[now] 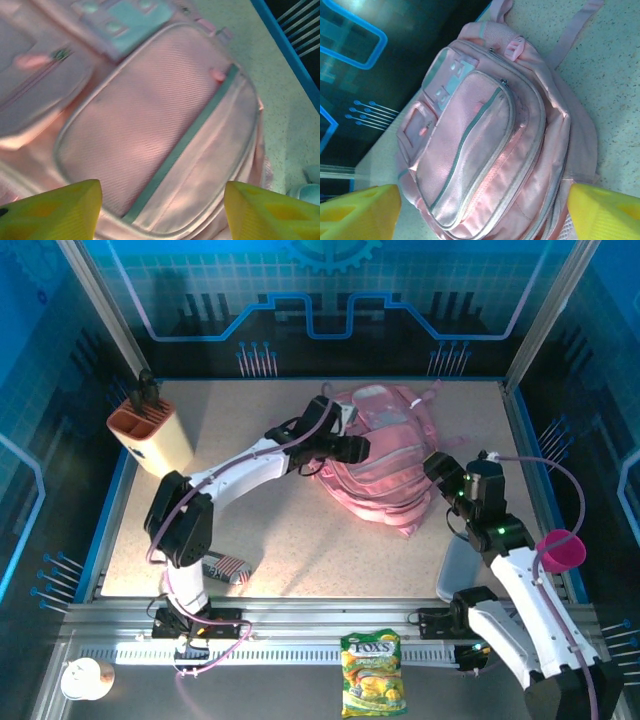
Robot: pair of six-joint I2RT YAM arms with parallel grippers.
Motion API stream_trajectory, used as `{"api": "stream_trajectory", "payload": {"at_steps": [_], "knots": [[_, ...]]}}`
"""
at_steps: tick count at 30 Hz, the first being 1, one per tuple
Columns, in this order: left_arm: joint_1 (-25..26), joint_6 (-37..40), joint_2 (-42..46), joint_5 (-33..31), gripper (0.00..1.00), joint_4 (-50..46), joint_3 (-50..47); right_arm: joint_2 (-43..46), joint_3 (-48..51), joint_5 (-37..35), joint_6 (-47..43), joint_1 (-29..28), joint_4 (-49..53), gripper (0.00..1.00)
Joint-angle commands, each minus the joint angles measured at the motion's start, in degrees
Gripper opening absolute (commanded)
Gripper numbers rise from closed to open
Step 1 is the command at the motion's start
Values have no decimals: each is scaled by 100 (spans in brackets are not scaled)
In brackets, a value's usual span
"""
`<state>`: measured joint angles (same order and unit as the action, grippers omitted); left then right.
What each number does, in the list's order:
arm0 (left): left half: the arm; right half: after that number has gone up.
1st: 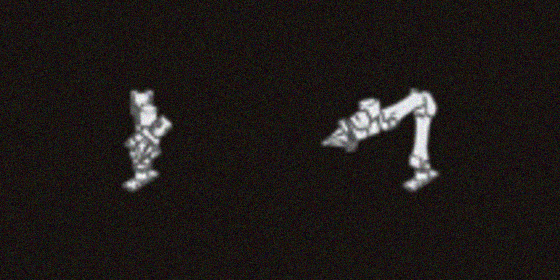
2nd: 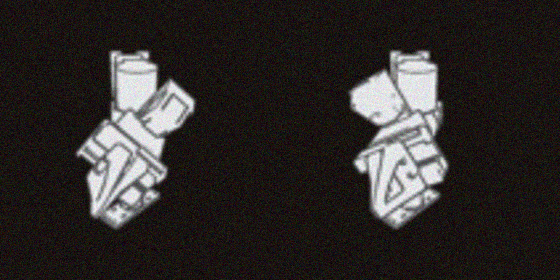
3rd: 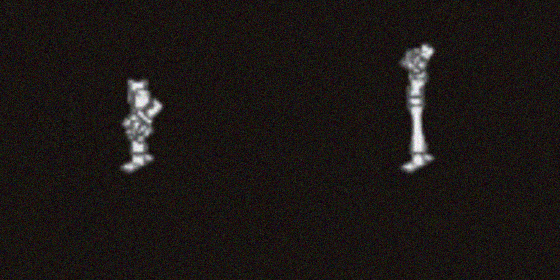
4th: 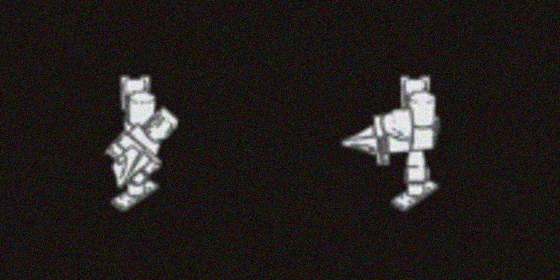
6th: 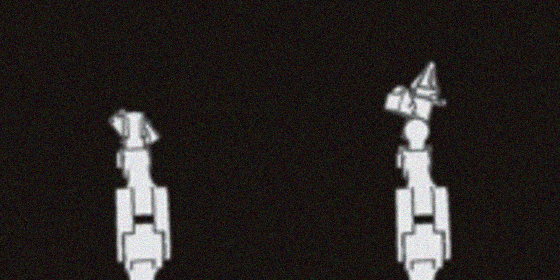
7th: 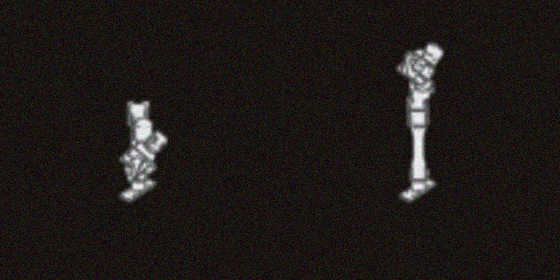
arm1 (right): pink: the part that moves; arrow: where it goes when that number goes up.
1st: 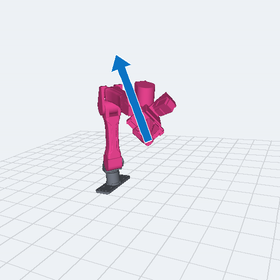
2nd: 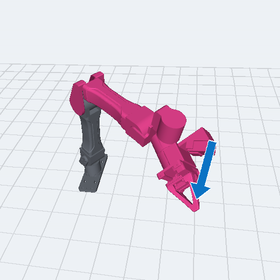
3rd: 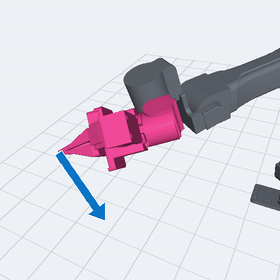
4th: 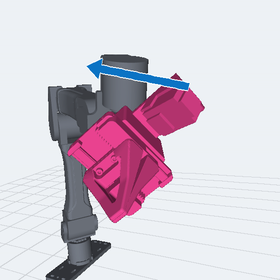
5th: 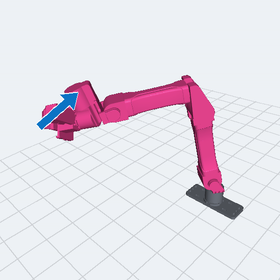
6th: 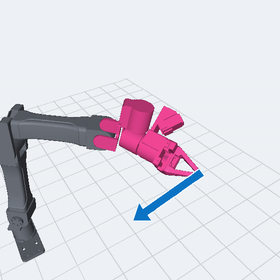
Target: Pack books, pencil case, and school supplies into a backpack
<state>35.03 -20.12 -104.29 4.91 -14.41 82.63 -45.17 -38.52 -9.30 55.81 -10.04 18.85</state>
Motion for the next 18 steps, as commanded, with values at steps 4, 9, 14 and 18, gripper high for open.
{"api": "stream_trajectory", "payload": {"at_steps": [4,9,14,18], "knots": [[-871,-1468,728,116,67,789,-1414,-597,-138,533,-274,46,-80,92],[-1341,-1986,643,243,68,1242,-2093,-910,-195,673,-324,-27,-155,97],[-1625,-2363,137,660,68,1431,-1996,-994,-143,719,-341,-62,-235,97],[-1740,-2526,-318,940,65,1588,-1711,-1038,-92,837,-360,-70,-261,97]]}}
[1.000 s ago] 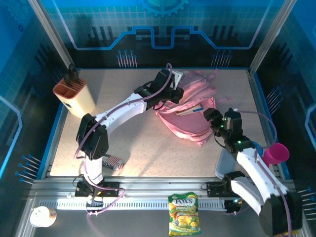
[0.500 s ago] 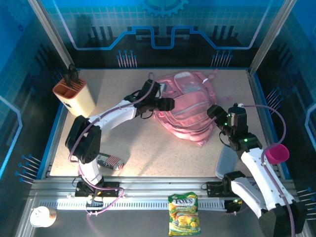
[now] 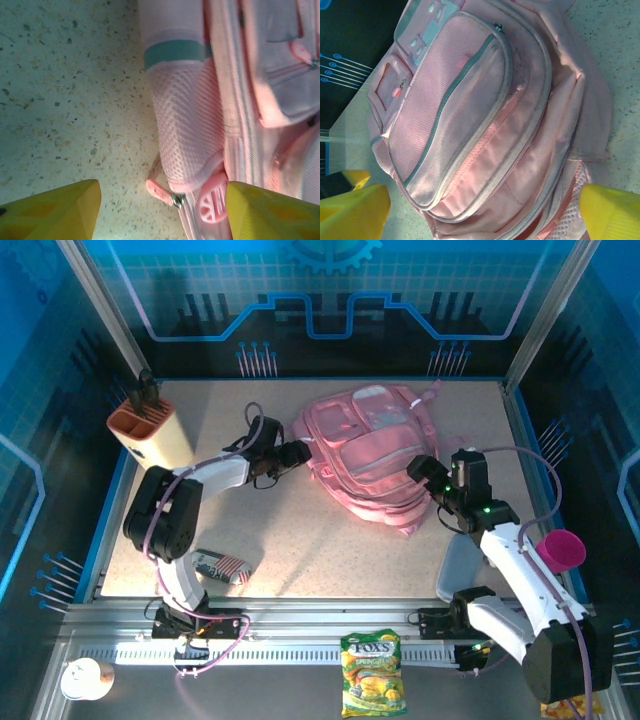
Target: Pack books, pencil case, and school supplies into a backpack
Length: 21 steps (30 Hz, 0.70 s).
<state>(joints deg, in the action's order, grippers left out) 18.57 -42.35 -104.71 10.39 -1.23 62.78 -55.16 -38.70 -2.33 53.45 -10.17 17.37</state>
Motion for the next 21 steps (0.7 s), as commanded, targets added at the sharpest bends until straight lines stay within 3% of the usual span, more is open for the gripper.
{"api": "stream_trajectory", "payload": {"at_steps": [1,7,14,21], "knots": [[-113,-339,-385,416,63,286,362,-48,-49,164,-124,-55,-128,97],[-125,-503,-919,850,53,509,798,-188,58,323,-58,-62,-204,96],[-136,-542,-1161,947,29,546,1009,-852,240,1070,151,-70,-869,88],[-254,-482,-969,906,7,552,773,-1709,32,1365,-19,-134,-1270,81]]}}
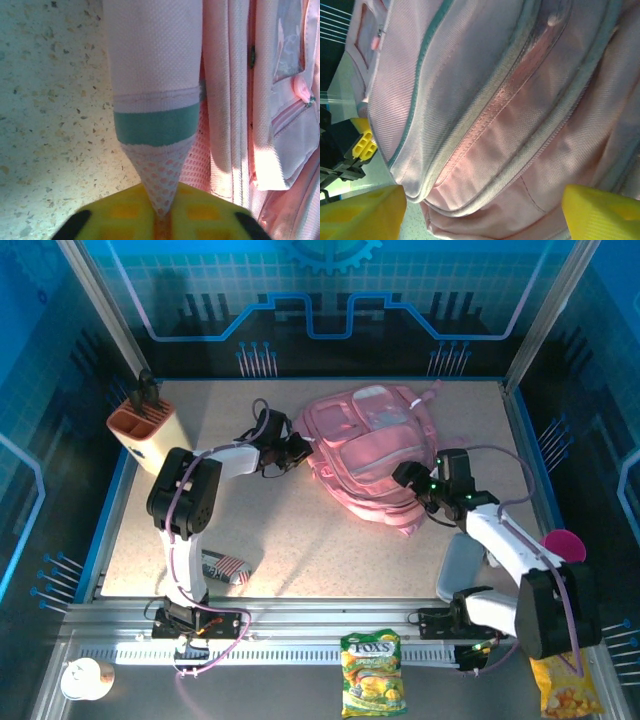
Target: Pack books, pencil case, and school supplies into a backpack
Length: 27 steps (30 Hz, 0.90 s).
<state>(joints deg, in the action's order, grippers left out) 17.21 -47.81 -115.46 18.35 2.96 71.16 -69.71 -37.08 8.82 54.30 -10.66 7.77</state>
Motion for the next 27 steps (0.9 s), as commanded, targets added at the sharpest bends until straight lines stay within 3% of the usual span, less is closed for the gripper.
{"api": "stream_trajectory", "payload": {"at_steps": [1,3,14,17,21,27], "knots": [[-153,70,196,79,4,160,-165,-409,-214,264,-153,-104,-320,80],[-230,51,414,14,0,218,-408,-718,-394,329,-292,-146,-341,78],[-570,-17,2185,-765,0,175,-2118,-2498,-1892,378,-961,-763,-168,75],[-570,-104,2460,-726,0,278,-2413,-2794,-2167,329,-1142,-786,-230,73],[-546,-233,2432,-418,0,524,-2552,-2679,-2369,-45,-1488,-780,-102,74],[-434,-333,2388,-316,0,625,-2558,-1616,-2126,-682,-1774,-797,530,79]]}}
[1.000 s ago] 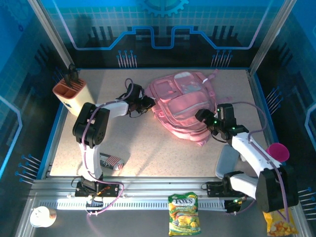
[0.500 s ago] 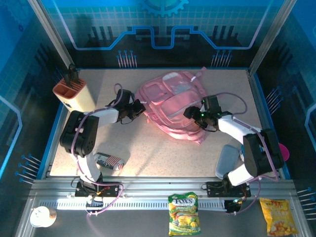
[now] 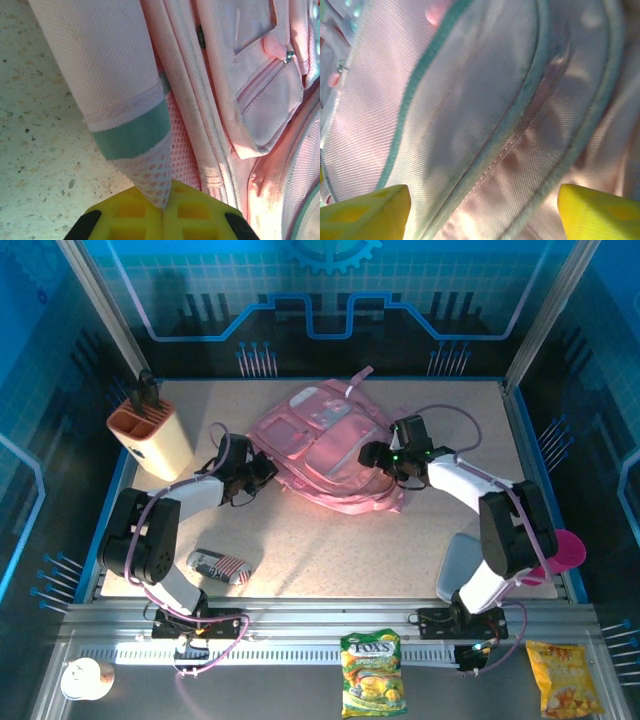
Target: Pack books, pencil case, and school supplies into a backpack
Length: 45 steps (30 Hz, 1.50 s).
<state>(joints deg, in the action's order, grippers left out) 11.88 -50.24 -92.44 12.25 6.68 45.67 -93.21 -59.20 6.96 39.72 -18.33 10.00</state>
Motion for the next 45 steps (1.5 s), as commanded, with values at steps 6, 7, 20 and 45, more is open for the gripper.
{"api": "stream_trajectory", "payload": {"at_steps": [6,7,20,45], "knots": [[223,-116,2,590,0,8,258,1840,848,-798,-114,-489,438,80],[250,-133,5,630,0,-22,283,1924,990,-836,-47,-654,471,79],[403,-196,261,971,0,-616,573,505,496,-2001,568,-3421,-649,55],[429,-529,457,1584,0,-491,496,-1800,-1381,-3207,349,-3208,-736,37]]}}
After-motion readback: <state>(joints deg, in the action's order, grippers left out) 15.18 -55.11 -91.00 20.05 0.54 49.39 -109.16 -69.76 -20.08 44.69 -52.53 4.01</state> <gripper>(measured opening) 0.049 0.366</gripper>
